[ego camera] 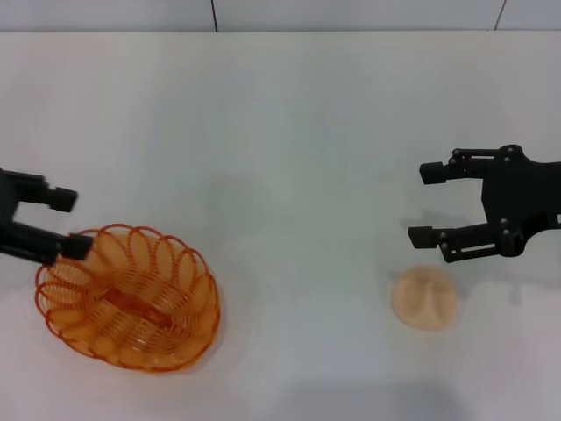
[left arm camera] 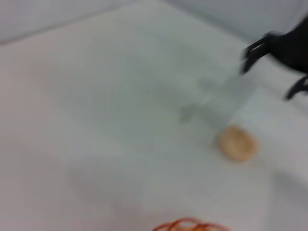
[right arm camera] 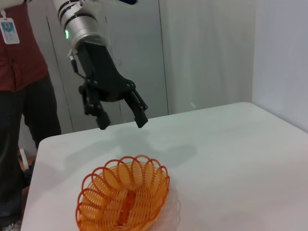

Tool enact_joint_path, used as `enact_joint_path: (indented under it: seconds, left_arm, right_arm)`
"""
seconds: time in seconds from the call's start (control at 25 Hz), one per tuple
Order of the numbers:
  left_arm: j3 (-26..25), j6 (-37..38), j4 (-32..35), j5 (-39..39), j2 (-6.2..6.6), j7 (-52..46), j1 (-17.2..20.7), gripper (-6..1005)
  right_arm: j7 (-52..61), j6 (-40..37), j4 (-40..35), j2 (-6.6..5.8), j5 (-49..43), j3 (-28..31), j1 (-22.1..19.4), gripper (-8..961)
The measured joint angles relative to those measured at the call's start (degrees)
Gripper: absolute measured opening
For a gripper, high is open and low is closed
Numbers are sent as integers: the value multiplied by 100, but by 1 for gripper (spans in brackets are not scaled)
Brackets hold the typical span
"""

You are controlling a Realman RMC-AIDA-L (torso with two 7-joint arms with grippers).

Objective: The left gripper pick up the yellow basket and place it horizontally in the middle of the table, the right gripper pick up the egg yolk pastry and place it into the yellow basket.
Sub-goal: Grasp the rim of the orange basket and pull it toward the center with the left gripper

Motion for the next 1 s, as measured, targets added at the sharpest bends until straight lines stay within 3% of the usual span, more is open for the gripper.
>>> enact_joint_path:
  seconds: [0.24, 0.52, 1.0]
  left_arm:
    - [-382, -40, 48, 1555, 13, -780, -470, 873]
    - [-326, -77, 34, 2415, -5, -1158, -742, 870]
    - [-317, -673, -642, 3037, -203, -1166, -859, 864]
  right_arm:
    - [0, 9, 20, 8, 5, -16, 7, 828]
    - [-4, 55, 92, 10, 41, -56, 9, 828]
    - [-52, 122, 177, 14, 61, -141, 14, 828]
